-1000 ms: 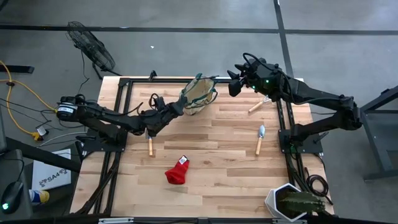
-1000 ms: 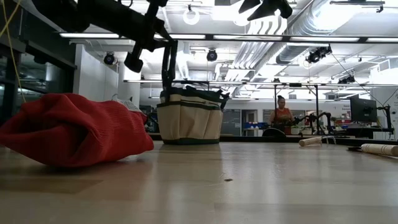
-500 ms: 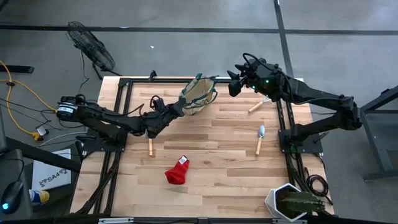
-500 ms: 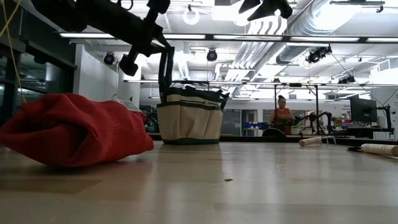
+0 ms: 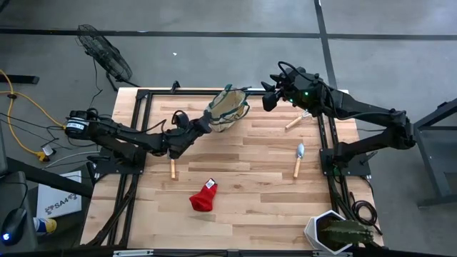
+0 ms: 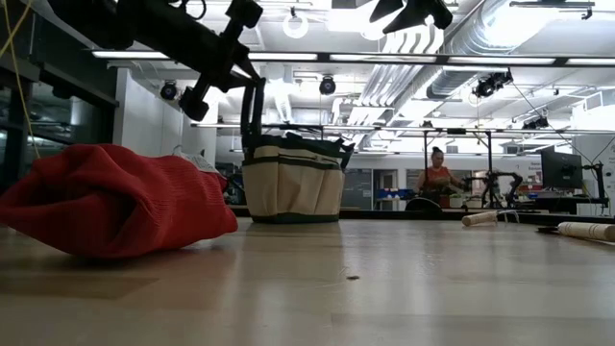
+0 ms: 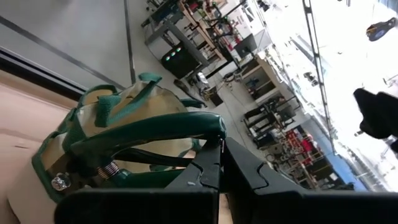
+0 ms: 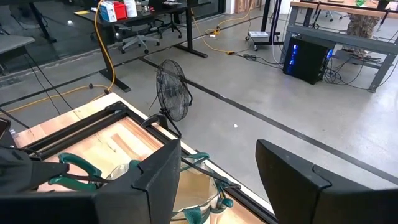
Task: Pick & Place Garden tools in Gardening bag
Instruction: Put the green shears into the white gardening bag
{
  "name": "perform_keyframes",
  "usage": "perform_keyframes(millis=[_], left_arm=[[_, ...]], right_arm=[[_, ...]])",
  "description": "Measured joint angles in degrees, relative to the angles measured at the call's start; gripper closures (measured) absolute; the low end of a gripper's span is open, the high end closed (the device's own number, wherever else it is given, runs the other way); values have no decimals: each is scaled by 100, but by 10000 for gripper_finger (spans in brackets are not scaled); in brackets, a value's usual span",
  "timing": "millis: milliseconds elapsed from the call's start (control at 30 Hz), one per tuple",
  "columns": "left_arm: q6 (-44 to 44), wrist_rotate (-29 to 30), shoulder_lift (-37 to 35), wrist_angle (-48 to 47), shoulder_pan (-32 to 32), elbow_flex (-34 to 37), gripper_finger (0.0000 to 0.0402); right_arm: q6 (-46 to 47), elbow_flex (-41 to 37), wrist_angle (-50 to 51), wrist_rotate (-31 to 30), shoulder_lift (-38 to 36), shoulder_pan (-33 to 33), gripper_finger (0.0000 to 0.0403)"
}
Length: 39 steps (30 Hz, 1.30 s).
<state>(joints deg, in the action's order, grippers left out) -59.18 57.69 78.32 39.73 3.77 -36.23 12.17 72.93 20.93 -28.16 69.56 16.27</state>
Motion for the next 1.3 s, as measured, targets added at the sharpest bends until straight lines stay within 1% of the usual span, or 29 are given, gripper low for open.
perform_keyframes(millis=[233, 367, 567, 700, 900, 1133, 1300], left_arm=[[-6, 124, 2, 9, -2, 0, 401], [-122, 239, 129, 16, -4, -2, 401], [-440, 262, 401, 117, -4, -30, 401], [-433, 251, 507, 86, -19, -160, 401], [-249, -127, 516, 83, -282, -325, 401], [-279, -446, 516, 73, -545, -352, 401], [-329, -585, 514, -153, -581, -352, 401]], right_arm=[[0, 0, 0, 0, 0, 0, 203], [1, 0, -2, 0, 0, 0, 203], [1, 0, -4, 0, 0, 0, 203], [1, 0, -4, 0, 0, 2, 203], [1, 0, 18, 0, 0, 2, 203], [1, 0, 32, 0, 0, 0, 203], [1, 0, 35, 2, 0, 0, 203]])
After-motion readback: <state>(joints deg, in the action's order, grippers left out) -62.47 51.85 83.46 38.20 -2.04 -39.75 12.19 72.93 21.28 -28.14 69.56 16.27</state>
